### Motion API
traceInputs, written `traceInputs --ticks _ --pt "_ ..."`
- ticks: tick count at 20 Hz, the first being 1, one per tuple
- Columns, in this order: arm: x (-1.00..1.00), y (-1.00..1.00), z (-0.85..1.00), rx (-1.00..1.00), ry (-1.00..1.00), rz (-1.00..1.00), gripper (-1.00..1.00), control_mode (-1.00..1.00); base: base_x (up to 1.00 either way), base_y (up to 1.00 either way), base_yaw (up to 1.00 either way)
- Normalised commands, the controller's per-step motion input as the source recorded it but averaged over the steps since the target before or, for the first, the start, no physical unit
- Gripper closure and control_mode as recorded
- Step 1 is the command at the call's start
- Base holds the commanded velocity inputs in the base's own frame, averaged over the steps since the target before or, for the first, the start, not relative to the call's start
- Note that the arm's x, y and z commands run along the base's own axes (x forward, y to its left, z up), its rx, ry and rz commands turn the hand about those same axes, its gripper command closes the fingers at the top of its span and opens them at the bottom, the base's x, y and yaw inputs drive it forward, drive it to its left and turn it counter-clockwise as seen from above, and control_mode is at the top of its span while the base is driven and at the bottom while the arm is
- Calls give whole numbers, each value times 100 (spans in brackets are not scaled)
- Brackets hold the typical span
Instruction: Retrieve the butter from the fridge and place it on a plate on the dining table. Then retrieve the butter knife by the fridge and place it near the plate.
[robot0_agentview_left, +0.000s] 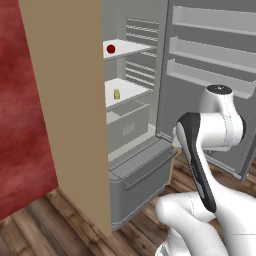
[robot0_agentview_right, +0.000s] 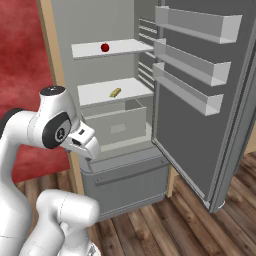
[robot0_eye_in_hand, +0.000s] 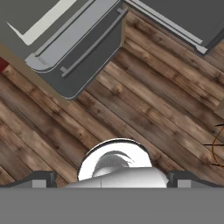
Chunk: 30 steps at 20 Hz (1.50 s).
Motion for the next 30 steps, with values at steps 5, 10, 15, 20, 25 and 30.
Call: traceInputs --ticks 5,10,15,20,25,30 --pt "12 0 -2 0 0 4 -100 -100 0 0 0" --pt "10 -3 -1 0 0 6 -100 100 43 -25 31" --pt "0 0 0 0 0 0 -100 100 42 -42 39" --pt "0 0 0 0 0 0 -100 100 63 -22 27" --pt "0 0 0 0 0 0 -100 100 53 -3 1" --pt "0 0 0 0 0 0 -100 100 15 -48 2"
